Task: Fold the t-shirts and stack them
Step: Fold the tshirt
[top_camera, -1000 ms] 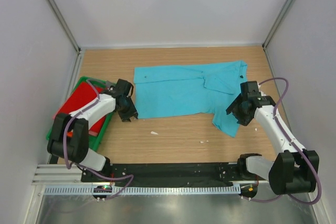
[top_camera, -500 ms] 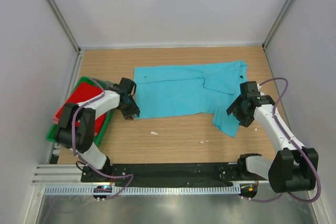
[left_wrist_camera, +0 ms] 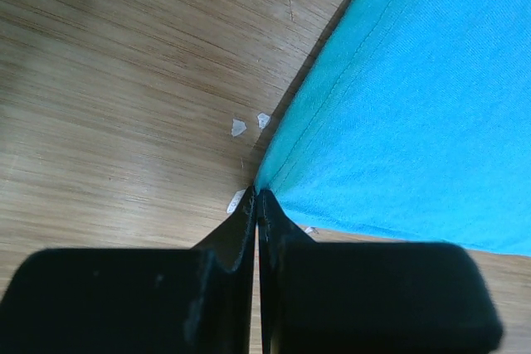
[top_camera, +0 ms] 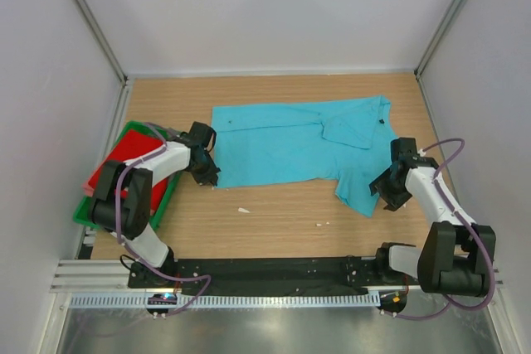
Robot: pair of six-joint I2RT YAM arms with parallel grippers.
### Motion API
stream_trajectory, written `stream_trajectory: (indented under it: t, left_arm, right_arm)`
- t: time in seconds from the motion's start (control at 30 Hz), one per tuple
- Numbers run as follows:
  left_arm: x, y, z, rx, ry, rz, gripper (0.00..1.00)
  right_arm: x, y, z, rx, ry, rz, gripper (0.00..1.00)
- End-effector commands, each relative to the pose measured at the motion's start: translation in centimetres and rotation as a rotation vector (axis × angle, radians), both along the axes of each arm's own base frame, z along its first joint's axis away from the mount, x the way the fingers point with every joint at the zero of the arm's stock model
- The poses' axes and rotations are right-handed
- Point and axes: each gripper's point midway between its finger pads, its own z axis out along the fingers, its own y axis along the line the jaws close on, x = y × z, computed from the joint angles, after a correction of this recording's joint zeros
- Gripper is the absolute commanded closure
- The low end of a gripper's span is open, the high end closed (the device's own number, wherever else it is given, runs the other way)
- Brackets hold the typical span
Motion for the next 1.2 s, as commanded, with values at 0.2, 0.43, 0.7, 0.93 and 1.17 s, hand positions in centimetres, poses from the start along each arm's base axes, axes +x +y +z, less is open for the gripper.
stream_trajectory:
  t: [0.2, 0.43, 0.7, 0.93, 1.17]
  left_arm:
    - [0.4, -1.3, 1.0, -0.056, -0.028, -0.070, 1.00]
    - [0.5, -1.4, 2.0, -0.060, -0.055, -0.107, 1.00]
    - [0.1, -0.5, 2.7, -0.042, -0.049, -0.103, 1.00]
    - [-2.3, 0.5, 2.9, -0.037, -0.028, -0.095, 1.00]
    - [-3.9, 1.4, 3.6, -0.003, -0.001, -0.117, 1.00]
  right_arm:
    - [2.7, -0.9, -1.6, -0.024, -0.091, 0.034, 0.50]
    - [3.0, -0.7, -3.4, -0.012, -0.091, 0.039, 0.58]
    - [0.2, -0.5, -3.5, -0.001, 0.050, 0.003, 0.99]
    - [-2.8, -0.5, 0.5, -0.017, 0.007, -0.047, 0.99]
    - [-4.8, -0.1, 1.2, -0.008, 0.009, -0.028, 0.99]
